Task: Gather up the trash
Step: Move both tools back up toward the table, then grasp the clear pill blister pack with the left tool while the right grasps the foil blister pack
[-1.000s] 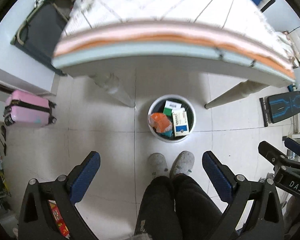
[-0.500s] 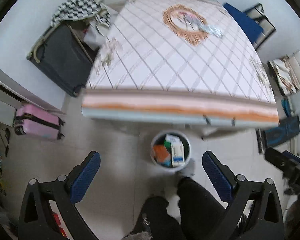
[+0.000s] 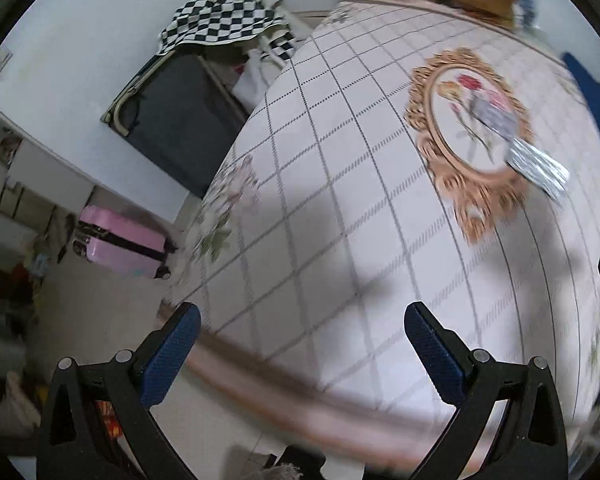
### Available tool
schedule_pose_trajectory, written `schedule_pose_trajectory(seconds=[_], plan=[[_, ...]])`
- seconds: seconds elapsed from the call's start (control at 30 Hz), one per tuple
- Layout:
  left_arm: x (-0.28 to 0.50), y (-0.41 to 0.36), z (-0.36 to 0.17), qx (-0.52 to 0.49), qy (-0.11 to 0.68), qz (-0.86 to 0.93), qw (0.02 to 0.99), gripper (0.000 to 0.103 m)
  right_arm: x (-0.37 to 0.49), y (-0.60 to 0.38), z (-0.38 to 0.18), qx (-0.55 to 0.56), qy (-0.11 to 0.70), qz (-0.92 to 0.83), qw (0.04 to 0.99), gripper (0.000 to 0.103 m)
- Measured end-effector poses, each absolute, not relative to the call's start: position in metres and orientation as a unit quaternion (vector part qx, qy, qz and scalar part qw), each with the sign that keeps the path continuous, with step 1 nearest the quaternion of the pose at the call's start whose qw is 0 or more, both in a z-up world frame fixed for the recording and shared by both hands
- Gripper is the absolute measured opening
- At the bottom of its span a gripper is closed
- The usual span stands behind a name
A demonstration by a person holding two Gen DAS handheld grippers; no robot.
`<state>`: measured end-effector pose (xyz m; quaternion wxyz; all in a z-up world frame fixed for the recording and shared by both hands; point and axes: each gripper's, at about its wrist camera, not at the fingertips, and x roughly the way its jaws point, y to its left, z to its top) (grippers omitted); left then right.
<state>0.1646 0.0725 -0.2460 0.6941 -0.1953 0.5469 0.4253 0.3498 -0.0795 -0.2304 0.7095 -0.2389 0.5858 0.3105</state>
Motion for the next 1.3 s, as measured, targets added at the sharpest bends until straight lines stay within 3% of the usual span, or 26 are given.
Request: schedule_pose_trajectory(seconds=[0.27, 0.47, 0.53, 0.57, 0.6, 0.8, 0.87, 0.93, 1.1, 1.3], plan=[[0.256, 0.096, -0.309, -0.217, 0.587, 0.445, 0.641, 0.103, 0.440, 0.042, -0.316, -0.443, 0.542, 0.370, 0.611, 0.102], [0.279, 0.108, -0.320, -0.231, 0.595, 0.434, 0.636, 0.103, 0.451, 0.061, -0.346, -0.427, 0.566, 0.407, 0.576, 0.099], [0.287, 0.114, -0.317, -0.232, 0.591, 0.430, 0.641, 0.103, 0.457, 0.053, -0.341, -0.409, 0.565, 0.403, 0.592, 0.087], [0.294, 0.118, -0.315, -0.232, 0.589, 0.428, 0.645, 0.103, 0.460, 0.048, -0.339, -0.403, 0.568, 0.398, 0.597, 0.075], [0.299, 0.122, -0.312, -0.236, 0.586, 0.422, 0.651, 0.103, 0.470, 0.037, -0.336, -0.388, 0.584, 0.380, 0.603, 0.070], [0.351, 0.139, -0.299, -0.237, 0.565, 0.359, 0.704, 0.103, 0.539, -0.033, -0.330, -0.279, 0.638, 0.256, 0.671, 0.060], [0.375, 0.144, -0.299, -0.233, 0.570, 0.309, 0.725, 0.103, 0.566, -0.054, -0.333, -0.225, 0.670, 0.229, 0.669, 0.061], [0.397, 0.145, -0.303, -0.224, 0.587, 0.254, 0.736, 0.103, 0.584, -0.062, -0.332, -0.174, 0.694, 0.237, 0.657, 0.071], [0.441, 0.142, -0.310, -0.180, 0.620, 0.188, 0.740, 0.103, 0.600, -0.060, -0.325, -0.178, 0.687, 0.242, 0.661, 0.088], [0.472, 0.130, -0.327, -0.139, 0.656, 0.147, 0.727, 0.103, 0.608, -0.040, -0.334, -0.168, 0.693, 0.253, 0.654, 0.090]])
